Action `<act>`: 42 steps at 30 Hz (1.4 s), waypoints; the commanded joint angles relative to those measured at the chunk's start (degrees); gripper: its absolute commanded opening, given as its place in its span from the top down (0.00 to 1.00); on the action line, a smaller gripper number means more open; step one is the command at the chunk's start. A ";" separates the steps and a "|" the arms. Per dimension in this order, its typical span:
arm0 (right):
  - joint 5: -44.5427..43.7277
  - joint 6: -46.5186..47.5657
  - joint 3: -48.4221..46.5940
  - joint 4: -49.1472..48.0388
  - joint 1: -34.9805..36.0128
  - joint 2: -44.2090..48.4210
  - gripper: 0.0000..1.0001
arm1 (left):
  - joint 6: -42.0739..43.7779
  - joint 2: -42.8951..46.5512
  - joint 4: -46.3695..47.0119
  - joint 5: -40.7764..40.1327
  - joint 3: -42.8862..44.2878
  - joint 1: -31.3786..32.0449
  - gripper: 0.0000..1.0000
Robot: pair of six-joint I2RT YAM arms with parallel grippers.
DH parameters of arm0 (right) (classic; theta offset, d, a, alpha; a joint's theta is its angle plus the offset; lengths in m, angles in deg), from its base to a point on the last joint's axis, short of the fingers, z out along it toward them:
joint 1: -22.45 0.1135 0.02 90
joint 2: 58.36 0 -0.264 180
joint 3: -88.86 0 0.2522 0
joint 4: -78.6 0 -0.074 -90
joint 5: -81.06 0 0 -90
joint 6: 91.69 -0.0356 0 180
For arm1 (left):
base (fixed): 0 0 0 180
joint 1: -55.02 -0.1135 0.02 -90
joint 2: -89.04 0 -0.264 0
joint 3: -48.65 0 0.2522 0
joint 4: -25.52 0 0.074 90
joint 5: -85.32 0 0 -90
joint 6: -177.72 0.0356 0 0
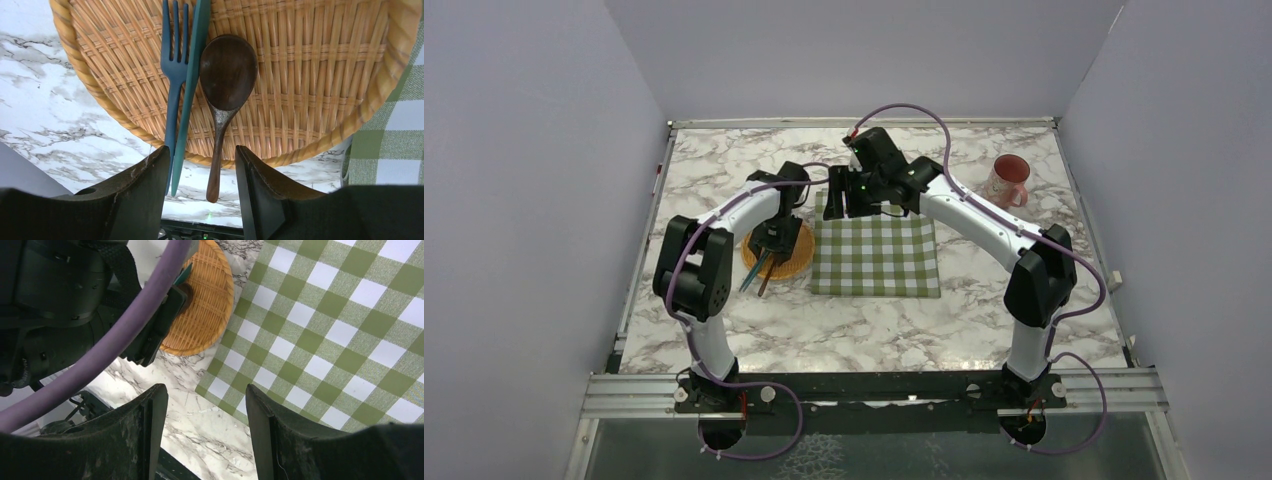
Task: Set the dinner table for one person
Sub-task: Pick up the utensils from the center of the board.
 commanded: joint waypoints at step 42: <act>1.69 -1.20 -0.98 -1.87 -0.84 0.10 0.37 | 0.14 -3.33 -0.20 -3.69 3.44 -1.17 0.46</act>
